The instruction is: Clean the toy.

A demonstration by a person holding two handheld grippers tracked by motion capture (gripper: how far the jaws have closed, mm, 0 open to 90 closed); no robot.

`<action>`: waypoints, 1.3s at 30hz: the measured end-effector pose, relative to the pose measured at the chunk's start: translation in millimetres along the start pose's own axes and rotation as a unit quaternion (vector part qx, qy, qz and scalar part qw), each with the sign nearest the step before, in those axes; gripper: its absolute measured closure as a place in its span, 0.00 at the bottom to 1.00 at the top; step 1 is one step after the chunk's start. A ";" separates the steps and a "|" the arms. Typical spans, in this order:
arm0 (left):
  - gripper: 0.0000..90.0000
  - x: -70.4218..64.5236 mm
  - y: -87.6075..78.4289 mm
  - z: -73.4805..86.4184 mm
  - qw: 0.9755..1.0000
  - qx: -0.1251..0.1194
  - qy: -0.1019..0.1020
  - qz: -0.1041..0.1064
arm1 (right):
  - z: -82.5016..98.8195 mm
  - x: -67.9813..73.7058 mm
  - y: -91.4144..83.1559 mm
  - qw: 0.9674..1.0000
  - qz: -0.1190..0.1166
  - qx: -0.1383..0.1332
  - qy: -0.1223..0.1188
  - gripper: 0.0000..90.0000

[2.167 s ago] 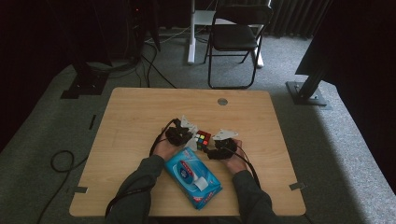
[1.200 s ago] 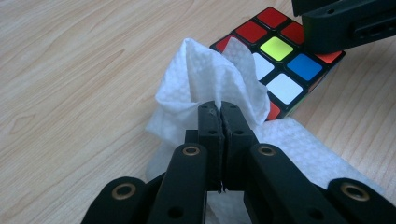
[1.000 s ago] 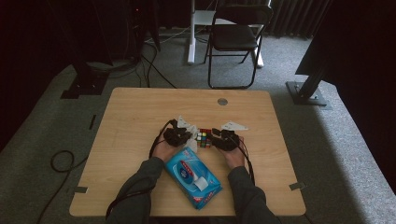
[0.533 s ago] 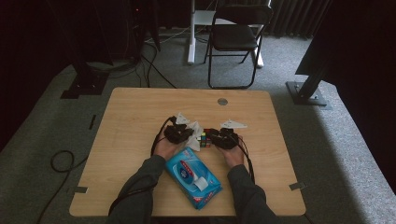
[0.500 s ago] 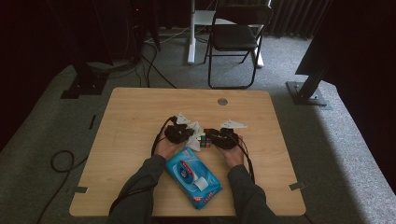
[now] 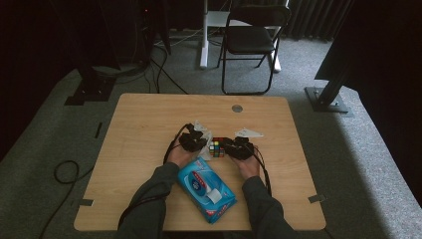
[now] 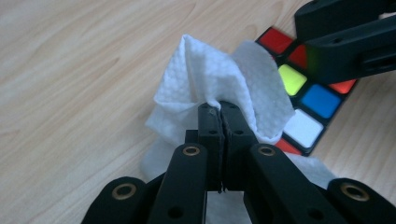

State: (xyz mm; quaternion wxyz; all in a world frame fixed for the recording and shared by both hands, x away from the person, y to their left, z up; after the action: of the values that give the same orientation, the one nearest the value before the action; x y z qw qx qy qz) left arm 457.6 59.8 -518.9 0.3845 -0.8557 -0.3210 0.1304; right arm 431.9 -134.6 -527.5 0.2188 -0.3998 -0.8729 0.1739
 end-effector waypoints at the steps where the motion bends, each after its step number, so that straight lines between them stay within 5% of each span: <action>1: 0.99 -0.2 1.7 1.4 1.000 0.002 -0.003 0.002 | 0.0 0.4 0.3 1.000 0.001 -0.001 0.001 0.75; 8: 0.99 -0.2 9.6 4.4 1.000 0.027 0.005 0.009 | 0.6 1.3 0.9 1.000 0.004 -0.003 0.007 0.75; 11: 0.99 -3.6 20.0 7.9 0.998 0.063 0.025 0.008 | 0.6 1.9 1.1 1.000 0.006 -0.004 0.009 0.75; 16: 0.99 -1.9 18.9 8.6 0.998 0.055 0.018 0.011 | 0.8 3.0 1.7 1.000 0.015 -0.008 0.008 0.76; 20: 0.99 2.0 8.9 7.6 0.999 0.021 -0.006 0.023 | 0.8 3.8 2.6 1.000 0.023 -0.012 0.012 0.77; 27: 0.99 -1.9 -8.4 0.8 1.000 0.005 0.013 0.027 | 0.4 5.2 4.7 0.999 0.037 -0.017 0.027 0.79; 39: 0.99 -7.4 -16.3 2.2 0.999 0.001 0.016 0.038 | 1.0 5.7 5.3 0.998 0.041 -0.022 0.035 0.79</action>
State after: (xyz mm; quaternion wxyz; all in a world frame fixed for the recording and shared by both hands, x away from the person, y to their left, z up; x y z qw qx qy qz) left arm 443.6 64.3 -508.5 0.3855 -0.8686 -0.2821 0.1319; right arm 431.3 -127.1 -529.5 0.2326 -0.4462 -0.8511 0.1496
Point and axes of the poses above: each handheld gripper's, and its own axes: y roughly forward along the jaws, z roughly out of its underside, x roughly to its left, the point moved 2 cm from there along y, roughly forward along the jaws, and after that the axes turned 3 degrees about y, right-handed, at the moved point
